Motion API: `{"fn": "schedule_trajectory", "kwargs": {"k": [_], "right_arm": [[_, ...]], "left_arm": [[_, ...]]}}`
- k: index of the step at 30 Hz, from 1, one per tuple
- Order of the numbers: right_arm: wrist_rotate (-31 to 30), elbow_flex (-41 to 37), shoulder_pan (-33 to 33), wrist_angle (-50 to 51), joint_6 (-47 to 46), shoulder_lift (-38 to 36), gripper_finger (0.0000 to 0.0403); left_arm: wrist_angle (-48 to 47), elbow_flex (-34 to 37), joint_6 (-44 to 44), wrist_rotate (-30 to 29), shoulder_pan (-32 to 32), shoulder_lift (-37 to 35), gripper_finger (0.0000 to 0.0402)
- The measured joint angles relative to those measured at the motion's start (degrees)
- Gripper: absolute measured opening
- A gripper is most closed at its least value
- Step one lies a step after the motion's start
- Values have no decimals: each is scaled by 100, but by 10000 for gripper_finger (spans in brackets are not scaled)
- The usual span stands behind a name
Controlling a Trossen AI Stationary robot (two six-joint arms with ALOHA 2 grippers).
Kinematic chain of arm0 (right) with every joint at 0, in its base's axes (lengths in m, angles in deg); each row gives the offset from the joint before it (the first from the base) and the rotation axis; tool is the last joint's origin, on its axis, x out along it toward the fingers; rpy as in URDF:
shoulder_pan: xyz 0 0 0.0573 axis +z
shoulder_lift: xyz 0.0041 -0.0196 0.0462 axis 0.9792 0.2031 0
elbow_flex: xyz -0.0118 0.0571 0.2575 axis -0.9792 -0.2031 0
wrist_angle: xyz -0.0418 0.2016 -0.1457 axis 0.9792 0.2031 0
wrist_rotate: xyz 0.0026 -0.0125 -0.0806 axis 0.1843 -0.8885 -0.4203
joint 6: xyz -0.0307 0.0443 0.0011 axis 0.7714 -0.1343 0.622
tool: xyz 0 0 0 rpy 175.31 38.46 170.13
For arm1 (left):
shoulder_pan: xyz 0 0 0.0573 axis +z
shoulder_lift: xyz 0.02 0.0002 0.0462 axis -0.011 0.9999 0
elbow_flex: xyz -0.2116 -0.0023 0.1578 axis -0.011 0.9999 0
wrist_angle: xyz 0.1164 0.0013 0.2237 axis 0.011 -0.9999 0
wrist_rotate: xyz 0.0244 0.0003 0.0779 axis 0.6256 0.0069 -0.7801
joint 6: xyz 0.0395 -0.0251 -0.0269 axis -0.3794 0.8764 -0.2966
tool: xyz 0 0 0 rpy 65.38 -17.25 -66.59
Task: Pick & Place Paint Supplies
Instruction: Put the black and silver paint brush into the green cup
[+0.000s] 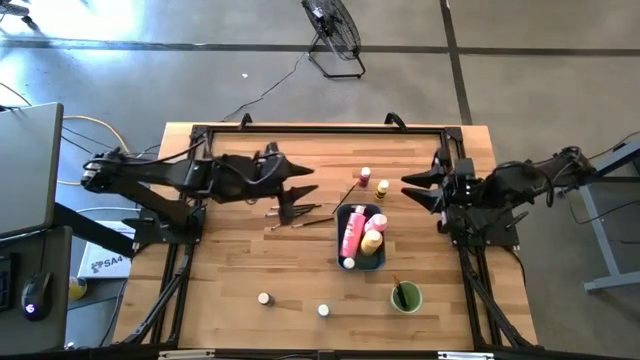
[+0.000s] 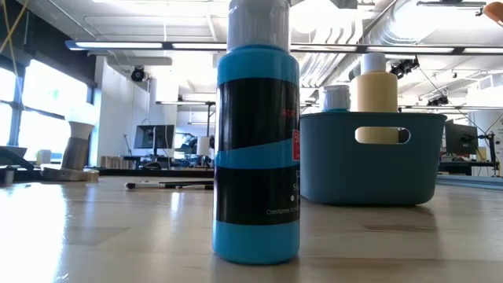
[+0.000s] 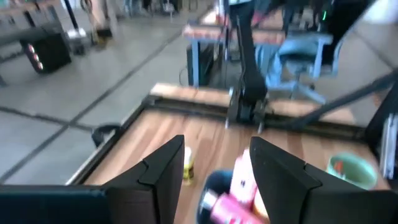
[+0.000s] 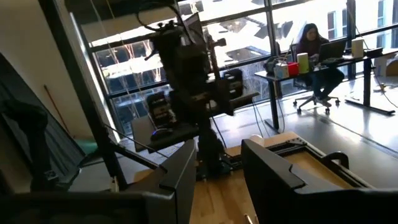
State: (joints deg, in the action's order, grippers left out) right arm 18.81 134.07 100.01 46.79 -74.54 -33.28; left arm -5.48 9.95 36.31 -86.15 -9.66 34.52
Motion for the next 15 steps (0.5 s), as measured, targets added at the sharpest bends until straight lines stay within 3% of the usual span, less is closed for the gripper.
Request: {"fn": "schedule_trajectory", "kwargs": {"k": [11, 15], "right_arm": [[1303, 0, -1257, -195, -311, 289, 121], [1739, 0, -1693, -458, -316, 549, 121]], "left_arm": [[-401, 37, -787, -1559, -691, -813, 177], [-826, 36, -743, -1724, -674, -1048, 177]]}}
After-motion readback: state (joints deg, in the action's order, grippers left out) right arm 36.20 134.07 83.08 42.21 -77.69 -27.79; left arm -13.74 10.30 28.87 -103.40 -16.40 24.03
